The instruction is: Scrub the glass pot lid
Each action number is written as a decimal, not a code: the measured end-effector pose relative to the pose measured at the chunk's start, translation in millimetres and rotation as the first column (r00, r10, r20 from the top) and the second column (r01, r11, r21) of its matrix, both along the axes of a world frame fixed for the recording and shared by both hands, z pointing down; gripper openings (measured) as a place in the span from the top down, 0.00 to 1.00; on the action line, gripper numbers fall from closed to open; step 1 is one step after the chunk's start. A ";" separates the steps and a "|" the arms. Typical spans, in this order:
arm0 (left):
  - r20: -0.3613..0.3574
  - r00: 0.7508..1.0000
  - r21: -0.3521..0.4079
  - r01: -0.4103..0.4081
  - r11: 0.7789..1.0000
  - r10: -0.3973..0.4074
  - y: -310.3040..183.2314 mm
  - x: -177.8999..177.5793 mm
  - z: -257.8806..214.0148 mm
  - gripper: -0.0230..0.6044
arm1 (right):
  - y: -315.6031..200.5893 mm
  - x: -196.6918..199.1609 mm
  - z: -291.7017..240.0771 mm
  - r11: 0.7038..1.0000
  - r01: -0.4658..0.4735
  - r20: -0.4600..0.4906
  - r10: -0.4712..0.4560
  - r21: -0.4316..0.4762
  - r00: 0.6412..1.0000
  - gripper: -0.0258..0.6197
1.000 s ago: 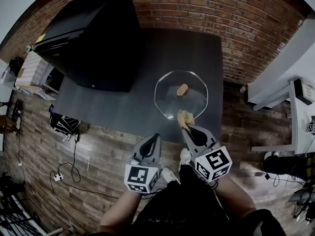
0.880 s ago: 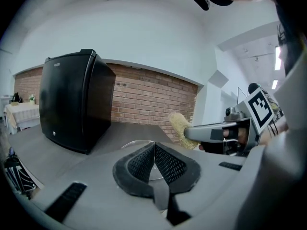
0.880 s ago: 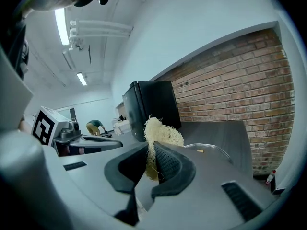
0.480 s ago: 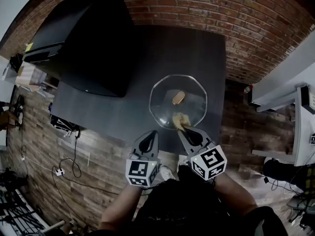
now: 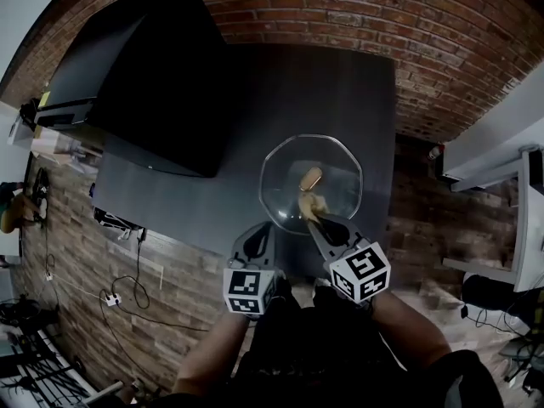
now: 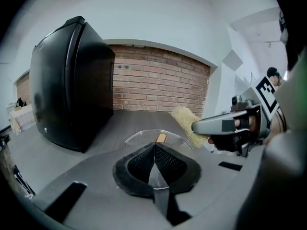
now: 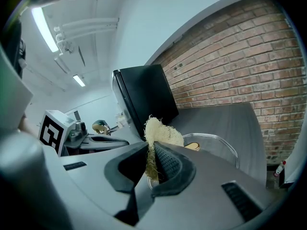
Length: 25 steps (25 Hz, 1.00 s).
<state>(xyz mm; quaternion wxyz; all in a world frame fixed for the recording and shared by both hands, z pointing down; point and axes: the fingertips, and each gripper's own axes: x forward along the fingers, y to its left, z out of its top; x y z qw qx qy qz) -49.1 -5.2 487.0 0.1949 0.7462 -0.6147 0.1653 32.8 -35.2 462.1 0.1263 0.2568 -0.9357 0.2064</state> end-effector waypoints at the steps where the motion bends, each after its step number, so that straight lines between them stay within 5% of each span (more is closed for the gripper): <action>1: 0.004 1.000 -0.007 -0.013 1.000 0.013 -3.2 -1.4 3.2 0.91 | -0.9 -2.1 3.4 1.000 -0.005 -0.007 0.005 -0.006 1.000 0.90; 12: 0.003 0.977 -0.102 -0.211 0.972 0.213 -40.2 -14.4 54.2 0.91 | -10.3 -39.3 51.0 0.988 -0.123 -0.081 0.115 -0.098 0.990 0.90; 25: -0.049 0.956 -0.213 -0.292 0.932 0.288 -60.7 -21.0 117.6 0.91 | -9.2 -61.7 113.5 0.945 -0.244 -0.167 0.210 -0.217 0.963 0.90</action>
